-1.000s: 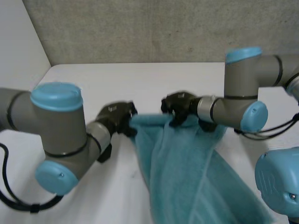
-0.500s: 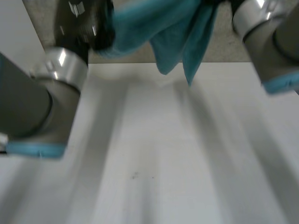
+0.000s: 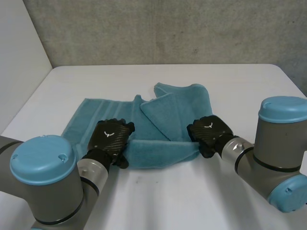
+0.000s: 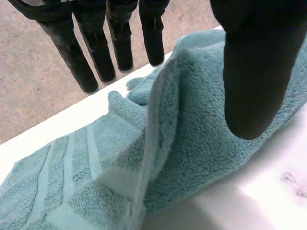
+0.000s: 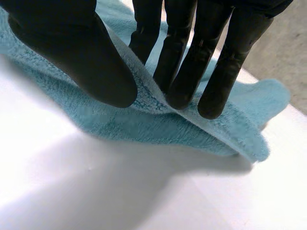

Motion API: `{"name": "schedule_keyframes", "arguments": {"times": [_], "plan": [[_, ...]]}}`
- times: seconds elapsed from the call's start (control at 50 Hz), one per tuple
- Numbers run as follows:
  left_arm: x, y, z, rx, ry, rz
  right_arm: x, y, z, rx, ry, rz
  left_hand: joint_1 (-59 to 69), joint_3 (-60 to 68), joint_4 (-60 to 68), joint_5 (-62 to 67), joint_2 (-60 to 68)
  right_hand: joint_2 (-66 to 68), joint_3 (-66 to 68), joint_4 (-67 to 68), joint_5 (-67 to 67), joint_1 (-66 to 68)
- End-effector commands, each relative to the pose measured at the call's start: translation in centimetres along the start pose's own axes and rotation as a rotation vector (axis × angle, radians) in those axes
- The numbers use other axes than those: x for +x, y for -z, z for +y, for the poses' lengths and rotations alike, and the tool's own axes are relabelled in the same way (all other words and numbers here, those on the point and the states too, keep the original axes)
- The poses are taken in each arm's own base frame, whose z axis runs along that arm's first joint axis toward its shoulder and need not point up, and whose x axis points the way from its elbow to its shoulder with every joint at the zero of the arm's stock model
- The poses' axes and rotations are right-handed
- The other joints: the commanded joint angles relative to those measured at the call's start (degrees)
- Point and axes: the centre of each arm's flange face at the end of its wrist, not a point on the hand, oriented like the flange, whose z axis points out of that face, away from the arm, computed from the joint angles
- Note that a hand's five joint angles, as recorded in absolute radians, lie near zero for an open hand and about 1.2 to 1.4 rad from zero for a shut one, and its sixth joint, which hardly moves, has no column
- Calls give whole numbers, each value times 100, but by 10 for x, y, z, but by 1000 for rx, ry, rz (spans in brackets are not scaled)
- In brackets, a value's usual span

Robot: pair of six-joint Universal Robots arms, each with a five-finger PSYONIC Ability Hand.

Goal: Fold the laundry

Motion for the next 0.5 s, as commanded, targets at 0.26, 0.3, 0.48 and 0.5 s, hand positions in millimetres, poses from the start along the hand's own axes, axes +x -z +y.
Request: {"name": "schedule_keyframes", "arguments": {"times": [0.26,0.3,0.48,0.5], "plan": [[-32,14,-7,-26,21,-95,25,5,-50,174,-227,94,-971,-1099,-1029,-1009,-1078,1250,1213,1189,1331,2367],[-40,14,-2,-50,26,-123,26,5,-50,171,-228,112,-871,-999,-929,-909,-978,1250,1213,1189,1331,2367],[-70,11,17,-132,51,-242,28,3,-44,148,-237,124,-249,-377,-307,-286,-356,1250,1213,1189,1331,2367],[-70,11,18,-136,50,-244,28,3,-43,148,-238,126,-181,-309,-239,-219,-289,1250,1213,1189,1331,2367]]}}
